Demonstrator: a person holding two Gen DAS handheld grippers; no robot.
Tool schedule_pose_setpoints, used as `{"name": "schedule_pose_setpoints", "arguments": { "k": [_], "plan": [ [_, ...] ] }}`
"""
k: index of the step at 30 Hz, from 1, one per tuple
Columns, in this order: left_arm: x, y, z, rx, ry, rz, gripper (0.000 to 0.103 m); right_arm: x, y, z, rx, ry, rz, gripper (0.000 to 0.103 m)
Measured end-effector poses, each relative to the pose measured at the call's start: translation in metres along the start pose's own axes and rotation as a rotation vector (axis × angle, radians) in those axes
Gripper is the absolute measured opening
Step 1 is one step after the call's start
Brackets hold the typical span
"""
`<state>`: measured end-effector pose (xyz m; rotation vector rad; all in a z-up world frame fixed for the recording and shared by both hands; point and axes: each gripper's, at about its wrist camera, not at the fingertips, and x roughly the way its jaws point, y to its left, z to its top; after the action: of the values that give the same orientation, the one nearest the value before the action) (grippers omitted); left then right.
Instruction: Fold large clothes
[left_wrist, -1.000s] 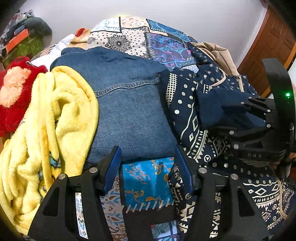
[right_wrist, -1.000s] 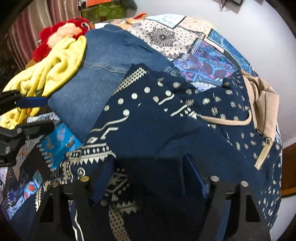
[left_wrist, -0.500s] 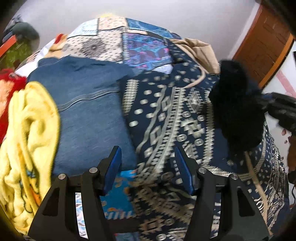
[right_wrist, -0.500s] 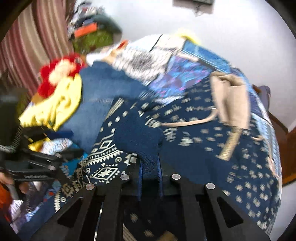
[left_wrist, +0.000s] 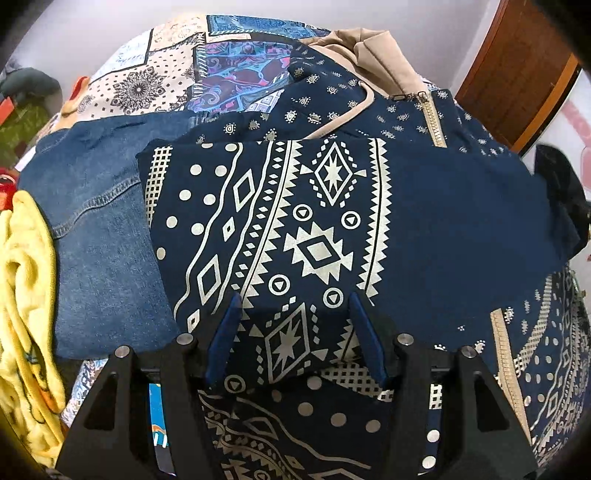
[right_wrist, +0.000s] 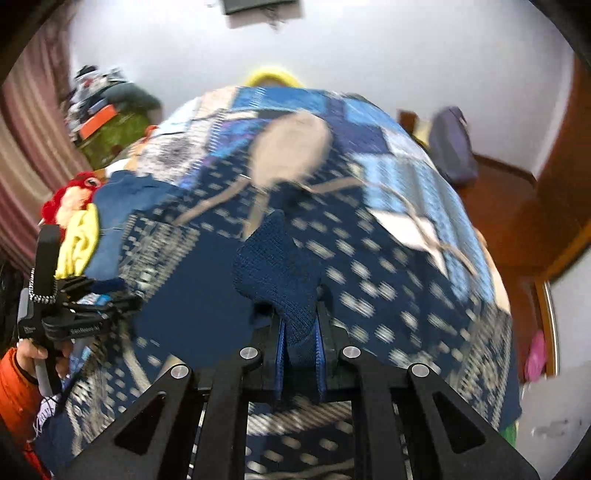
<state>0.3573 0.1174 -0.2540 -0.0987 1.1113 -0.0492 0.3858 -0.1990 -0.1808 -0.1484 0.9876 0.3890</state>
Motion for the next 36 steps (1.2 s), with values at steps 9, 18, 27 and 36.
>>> {"name": "schedule_pose_setpoints", "arguments": {
  "k": [9, 18, 27, 36],
  "plan": [
    [0.005, -0.005, 0.001, 0.003, 0.010, 0.050, 0.061, 0.016, -0.070, -0.042, 0.120, 0.068, -0.038, 0.011],
    [0.006, -0.010, -0.002, 0.019, -0.002, 0.077, 0.065, 0.026, -0.059, -0.053, -0.007, 0.073, -0.156, 0.023],
    [0.000, -0.008, -0.002, 0.011, -0.025, 0.092, 0.065, 0.006, -0.080, -0.069, 0.040, 0.051, -0.233, 0.077],
    [-0.056, -0.051, 0.027, 0.050, -0.225, 0.062, 0.065, -0.045, -0.117, -0.079, 0.173, -0.006, -0.207, 0.077]
  ]
}}
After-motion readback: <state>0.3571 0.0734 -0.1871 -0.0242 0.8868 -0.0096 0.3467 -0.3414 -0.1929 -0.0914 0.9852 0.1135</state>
